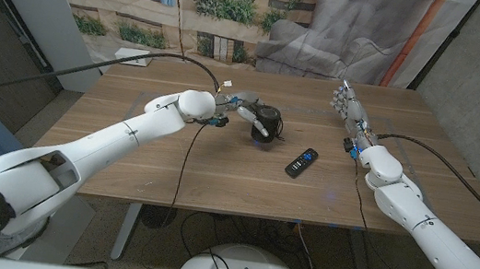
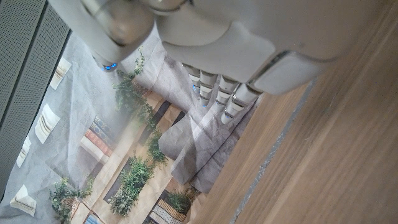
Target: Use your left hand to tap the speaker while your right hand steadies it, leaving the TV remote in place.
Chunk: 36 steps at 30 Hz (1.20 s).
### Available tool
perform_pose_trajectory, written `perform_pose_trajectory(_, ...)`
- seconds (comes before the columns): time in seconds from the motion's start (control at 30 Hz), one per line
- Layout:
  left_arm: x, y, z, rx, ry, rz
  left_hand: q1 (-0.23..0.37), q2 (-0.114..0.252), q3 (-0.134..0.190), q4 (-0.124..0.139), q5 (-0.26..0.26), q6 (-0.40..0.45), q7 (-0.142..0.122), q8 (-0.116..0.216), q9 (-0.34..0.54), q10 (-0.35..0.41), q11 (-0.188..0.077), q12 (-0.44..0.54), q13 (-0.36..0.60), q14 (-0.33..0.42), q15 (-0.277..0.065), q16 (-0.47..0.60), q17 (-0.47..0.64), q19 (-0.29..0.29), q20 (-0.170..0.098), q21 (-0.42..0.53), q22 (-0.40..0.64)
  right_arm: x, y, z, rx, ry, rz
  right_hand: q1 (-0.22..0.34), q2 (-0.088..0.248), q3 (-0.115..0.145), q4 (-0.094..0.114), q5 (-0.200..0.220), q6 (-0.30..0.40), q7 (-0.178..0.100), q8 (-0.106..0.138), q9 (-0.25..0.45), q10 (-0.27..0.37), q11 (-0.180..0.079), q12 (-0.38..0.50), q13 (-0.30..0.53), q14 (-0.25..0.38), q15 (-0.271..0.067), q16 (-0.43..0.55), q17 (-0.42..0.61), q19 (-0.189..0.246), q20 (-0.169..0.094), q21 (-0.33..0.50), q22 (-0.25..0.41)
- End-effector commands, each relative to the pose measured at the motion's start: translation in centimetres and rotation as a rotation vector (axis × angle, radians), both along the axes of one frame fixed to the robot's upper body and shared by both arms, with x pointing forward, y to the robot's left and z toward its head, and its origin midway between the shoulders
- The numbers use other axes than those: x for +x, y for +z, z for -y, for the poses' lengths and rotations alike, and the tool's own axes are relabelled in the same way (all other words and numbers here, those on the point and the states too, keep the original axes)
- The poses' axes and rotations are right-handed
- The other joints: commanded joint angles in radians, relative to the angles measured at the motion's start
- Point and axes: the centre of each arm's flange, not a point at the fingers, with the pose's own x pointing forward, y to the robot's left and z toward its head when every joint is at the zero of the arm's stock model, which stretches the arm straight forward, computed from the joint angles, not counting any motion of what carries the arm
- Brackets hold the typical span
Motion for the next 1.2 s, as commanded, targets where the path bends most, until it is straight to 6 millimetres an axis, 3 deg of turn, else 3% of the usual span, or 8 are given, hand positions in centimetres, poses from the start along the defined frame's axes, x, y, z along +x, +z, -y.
perform_pose_trajectory(0.03,-0.7,-1.6,-0.3,-0.011,0.086,0.088,0.136,0.206,0.014,0.018,0.004,0.331,-0.194,0.246,0.01,0.368,-0.275,-0.001,0.198,0.051,-0.205,-0.011,-0.004,-0.017,-0.104,-0.003,0.001,0.1,-0.6,0.0,0.046,0.003,-0.03,-0.01,0.0,0.002,0.009,0.005,-0.003,0.011,0.0,0.002,0.004,0.005,0.0,0.002,0.003,0.001,0.005,0.002,-0.005,0.0,0.002,0.002)
perform_pose_trajectory(0.63,-0.9,-4.7,-0.5,-0.098,0.185,0.127,0.122,0.196,0.003,0.019,0.002,0.352,-0.21,0.232,0.006,0.396,-0.281,-0.022,0.189,0.008,-0.202,-0.028,-0.005,-0.086,-0.078,-0.038,-0.005,0.5,-1.8,0.0,0.067,-0.002,-0.049,-0.017,0.012,0.0,0.016,0.006,-0.004,0.008,0.0,0.002,0.003,0.001,0.0,0.001,0.002,-0.009,0.002,-0.001,0.003,-0.004,0.009,0.002)
perform_pose_trajectory(1.2,-0.9,-5.8,-0.3,-0.059,0.233,0.182,0.117,0.187,-0.011,0.019,0.002,0.367,-0.222,0.214,0.004,0.411,-0.284,-0.05,0.175,-0.032,-0.199,-0.031,0.002,-0.124,-0.055,-0.063,-0.009,0.9,-2.5,0.0,0.083,0.0,-0.06,-0.016,0.019,0.001,0.017,0.008,-0.007,0.004,0.0,0.002,-0.001,-0.008,-0.001,0.001,0.001,-0.019,0.0,-0.004,0.01,-0.006,0.012,0.002)
